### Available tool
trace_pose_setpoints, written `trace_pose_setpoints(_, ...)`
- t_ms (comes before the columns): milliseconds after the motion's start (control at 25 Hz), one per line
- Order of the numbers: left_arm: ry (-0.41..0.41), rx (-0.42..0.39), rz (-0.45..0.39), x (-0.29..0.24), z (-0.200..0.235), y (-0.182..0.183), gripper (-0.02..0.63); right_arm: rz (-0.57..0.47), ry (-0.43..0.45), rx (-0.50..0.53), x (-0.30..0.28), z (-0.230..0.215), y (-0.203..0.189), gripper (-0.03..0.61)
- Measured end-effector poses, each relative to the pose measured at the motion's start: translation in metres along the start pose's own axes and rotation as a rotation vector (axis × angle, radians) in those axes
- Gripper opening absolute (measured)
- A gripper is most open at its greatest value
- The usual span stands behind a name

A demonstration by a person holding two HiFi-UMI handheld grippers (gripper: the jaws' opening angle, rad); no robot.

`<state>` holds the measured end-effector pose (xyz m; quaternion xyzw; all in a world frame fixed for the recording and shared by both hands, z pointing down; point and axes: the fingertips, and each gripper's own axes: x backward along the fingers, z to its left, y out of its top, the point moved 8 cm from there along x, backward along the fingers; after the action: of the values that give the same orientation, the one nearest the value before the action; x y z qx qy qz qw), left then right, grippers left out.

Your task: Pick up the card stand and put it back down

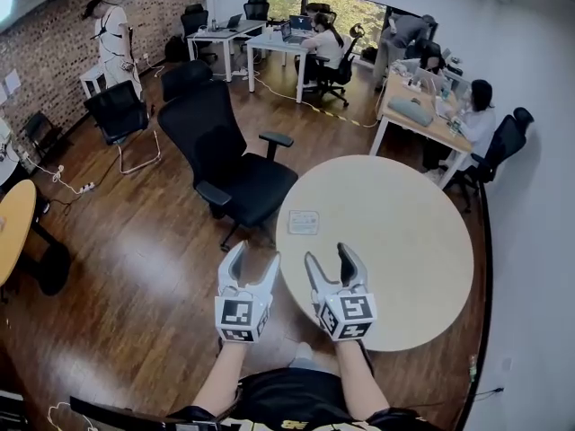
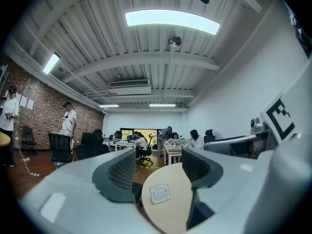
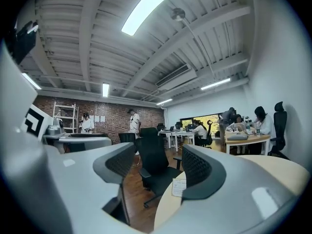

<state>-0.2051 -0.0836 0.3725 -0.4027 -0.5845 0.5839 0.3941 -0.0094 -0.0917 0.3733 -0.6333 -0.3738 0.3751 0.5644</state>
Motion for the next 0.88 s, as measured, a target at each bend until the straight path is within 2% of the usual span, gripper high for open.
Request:
trace_pose_setpoints(240,0.006,0.008,-0.012,-0.056,-0.010,-0.012,0.292,0.004,0.056,-0.007,-0.033,-0.036,-0.014,0.298)
trace_pose_setpoints(440,0.004,0.027,0.011,-0.083,-0.002,-0.010,0.285,-0.030,0.116,0.020,-0.064,-0.035,-0.003,0.284)
trace_pose_setpoints(640,0.010,0.016,0.029,-0.093,0.024,-0.013,0.275,0.004,0.069,0.040,-0.079,-0.032,-0.005,0.284)
trace_pose_setpoints(880,-0.018,0.019,0.113,-0.100,0.034,-0.050,0.276,0.057,0.002,0.007,-0.084,-0.047,-0.032,0.284)
